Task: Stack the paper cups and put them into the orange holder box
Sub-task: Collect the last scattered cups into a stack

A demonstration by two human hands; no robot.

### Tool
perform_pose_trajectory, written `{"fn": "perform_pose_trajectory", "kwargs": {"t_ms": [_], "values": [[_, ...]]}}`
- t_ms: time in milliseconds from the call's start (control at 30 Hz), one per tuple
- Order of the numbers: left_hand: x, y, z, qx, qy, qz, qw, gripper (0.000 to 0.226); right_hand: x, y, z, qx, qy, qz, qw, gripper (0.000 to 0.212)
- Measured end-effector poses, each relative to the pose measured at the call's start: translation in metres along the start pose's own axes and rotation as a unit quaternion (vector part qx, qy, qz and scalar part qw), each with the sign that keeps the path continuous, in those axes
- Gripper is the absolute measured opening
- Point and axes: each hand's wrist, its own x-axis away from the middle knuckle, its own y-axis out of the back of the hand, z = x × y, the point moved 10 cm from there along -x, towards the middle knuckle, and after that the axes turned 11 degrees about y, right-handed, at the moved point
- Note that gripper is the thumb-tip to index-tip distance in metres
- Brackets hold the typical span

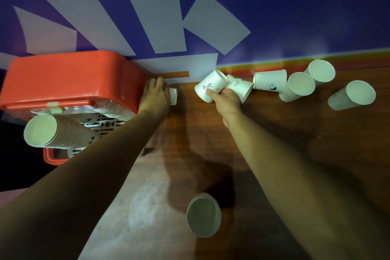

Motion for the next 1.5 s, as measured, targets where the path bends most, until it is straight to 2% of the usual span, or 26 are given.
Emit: {"fn": "perform_pose_trajectory", "kwargs": {"t_ms": [133, 233, 333, 433, 500, 633, 733, 800, 867, 933, 1000, 1100, 1167, 1267, 1333, 1367, 1433, 1500], "values": [[0.007, 0.001, -0.005, 0.006, -0.02, 0.013, 1.0, 0.055, 0.008, -0.002, 0.007, -0.025, -0.014, 0.001, 1.0, 0.041], [0.016, 0.003, 0.002, 0.111, 0.007, 0.037, 0.993, 0.066, 0.018, -0.002, 0.008, -0.057, -0.043, 0.024, 0.997, 0.037], [0.037, 0.02, 0.009, 0.222, 0.029, 0.011, 0.975, 0.061, 0.042, 0.002, 0.007, -0.096, -0.076, 0.065, 0.99, 0.029], [0.065, 0.032, 0.016, 0.258, 0.054, -0.012, 0.965, 0.06, 0.072, 0.017, -0.001, -0.124, -0.093, 0.092, 0.984, 0.04], [0.085, 0.035, 0.016, 0.303, 0.06, 0.007, 0.951, 0.063, 0.094, 0.029, -0.007, -0.15, -0.109, 0.093, 0.978, 0.042], [0.118, 0.035, 0.019, 0.431, 0.105, 0.061, 0.894, 0.064, 0.142, 0.048, -0.012, -0.218, -0.125, 0.088, 0.964, 0.038], [0.146, 0.029, 0.022, 0.531, 0.146, 0.121, 0.826, 0.075, 0.175, 0.062, -0.016, -0.257, -0.129, 0.076, 0.955, 0.04], [0.165, 0.025, 0.021, 0.574, 0.158, 0.146, 0.79, 0.073, 0.191, 0.071, -0.018, -0.262, -0.127, 0.067, 0.954, 0.037], [0.186, 0.026, 0.022, 0.599, 0.164, 0.151, 0.769, 0.073, 0.205, 0.08, -0.014, -0.246, -0.11, 0.065, 0.961, 0.031], [0.205, 0.024, 0.028, 0.601, 0.18, 0.143, 0.765, 0.057, 0.218, 0.089, -0.009, -0.22, -0.092, 0.067, 0.969, 0.024], [0.225, 0.02, 0.038, 0.603, 0.196, 0.136, 0.761, 0.044, 0.233, 0.095, -0.005, -0.2, -0.091, 0.075, 0.973, 0.028], [0.25, 0.016, 0.052, 0.651, 0.207, 0.134, 0.718, 0.045, 0.259, 0.095, -0.003, -0.194, -0.107, 0.105, 0.97, 0.034], [0.266, 0.014, 0.06, 0.677, 0.223, 0.135, 0.688, 0.044, 0.272, 0.094, 0.004, -0.18, -0.087, 0.121, 0.972, 0.033], [0.284, 0.012, 0.07, 0.698, 0.242, 0.126, 0.662, 0.039, 0.285, 0.09, 0.014, -0.121, -0.045, 0.143, 0.981, 0.034], [0.292, 0.007, 0.075, 0.711, 0.253, 0.129, 0.643, 0.036, 0.291, 0.087, 0.021, -0.043, -0.011, 0.157, 0.987, 0.034], [0.295, 0.004, 0.077, 0.719, 0.257, 0.133, 0.632, 0.036, 0.292, 0.087, 0.026, 0.03, 0.017, 0.162, 0.986, 0.038], [0.299, 0.002, 0.078, 0.73, 0.253, 0.138, 0.62, 0.036, 0.295, 0.087, 0.033, 0.174, 0.067, 0.164, 0.969, 0.056], [0.303, 0.004, 0.08, 0.73, 0.246, 0.137, 0.623, 0.035, 0.3, 0.085, 0.039, 0.236, 0.102, 0.163, 0.953, 0.074]]}}
